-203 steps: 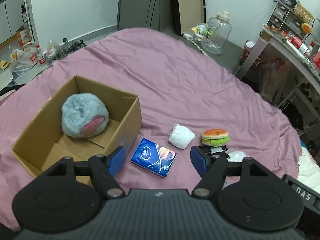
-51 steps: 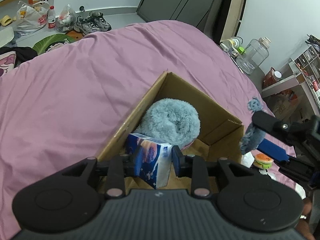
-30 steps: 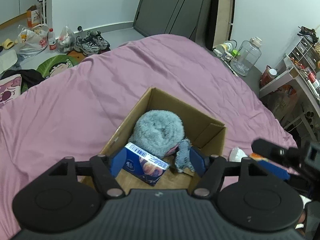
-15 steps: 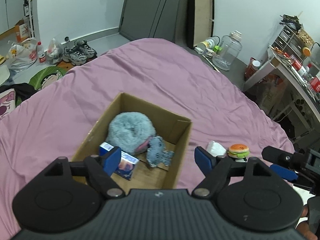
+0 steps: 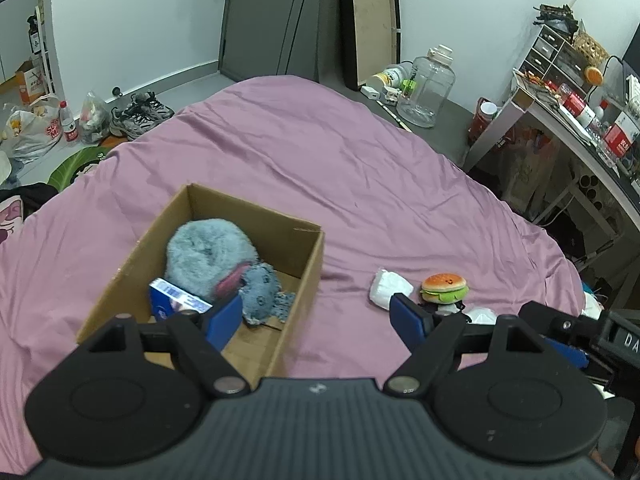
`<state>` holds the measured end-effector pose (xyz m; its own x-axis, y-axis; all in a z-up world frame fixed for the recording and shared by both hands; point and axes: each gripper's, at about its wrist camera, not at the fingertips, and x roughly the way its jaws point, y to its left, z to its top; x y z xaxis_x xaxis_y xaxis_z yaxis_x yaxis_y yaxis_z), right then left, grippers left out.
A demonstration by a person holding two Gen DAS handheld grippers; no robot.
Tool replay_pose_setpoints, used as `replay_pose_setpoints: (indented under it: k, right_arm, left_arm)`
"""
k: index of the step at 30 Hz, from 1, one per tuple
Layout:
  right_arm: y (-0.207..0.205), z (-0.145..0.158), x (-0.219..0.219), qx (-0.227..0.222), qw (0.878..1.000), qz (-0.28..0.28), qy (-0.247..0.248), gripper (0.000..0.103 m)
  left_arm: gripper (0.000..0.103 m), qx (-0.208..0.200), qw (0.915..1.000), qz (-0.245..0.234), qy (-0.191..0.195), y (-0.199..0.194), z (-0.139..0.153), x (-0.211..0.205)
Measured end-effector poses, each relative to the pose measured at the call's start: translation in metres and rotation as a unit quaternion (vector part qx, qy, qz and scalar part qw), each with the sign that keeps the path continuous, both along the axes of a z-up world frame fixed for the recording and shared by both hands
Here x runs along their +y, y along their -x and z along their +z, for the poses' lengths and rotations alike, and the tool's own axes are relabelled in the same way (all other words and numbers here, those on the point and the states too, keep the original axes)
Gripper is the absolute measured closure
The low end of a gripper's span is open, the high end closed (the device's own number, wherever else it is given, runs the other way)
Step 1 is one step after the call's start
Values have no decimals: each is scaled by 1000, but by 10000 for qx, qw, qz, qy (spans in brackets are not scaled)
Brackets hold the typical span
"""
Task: Organize soft objects
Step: 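Grasp the white folded cloth with the left gripper while the right gripper grasps the clear bag of fluff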
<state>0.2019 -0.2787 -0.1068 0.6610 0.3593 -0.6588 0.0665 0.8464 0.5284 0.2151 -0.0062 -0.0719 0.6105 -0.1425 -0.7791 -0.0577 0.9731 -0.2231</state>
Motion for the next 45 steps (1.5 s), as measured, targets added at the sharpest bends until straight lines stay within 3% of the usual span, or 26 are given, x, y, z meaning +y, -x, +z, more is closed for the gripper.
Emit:
replay_pose_setpoints:
  k: [15, 22, 33, 45]
  right_arm:
    - [-11, -29, -59, 338, 9957, -652, -566, 4]
    - [-22, -56, -78, 776, 9856, -1048, -1072, 22]
    - [-46, -85, -80, 1171, 9783, -1249, -1167, 34]
    - [-61, -113, -80, 1523, 9741, -1332, -1014, 35]
  left_arm:
    - [24, 66, 9999, 42, -127, -21, -19, -57]
    - [24, -40, 9998, 78, -171, -38, -30, -83]
    - [30, 119, 9995, 138, -268, -68, -67, -110]
    - [34, 360, 9971, 191, -646, -95, -121, -125]
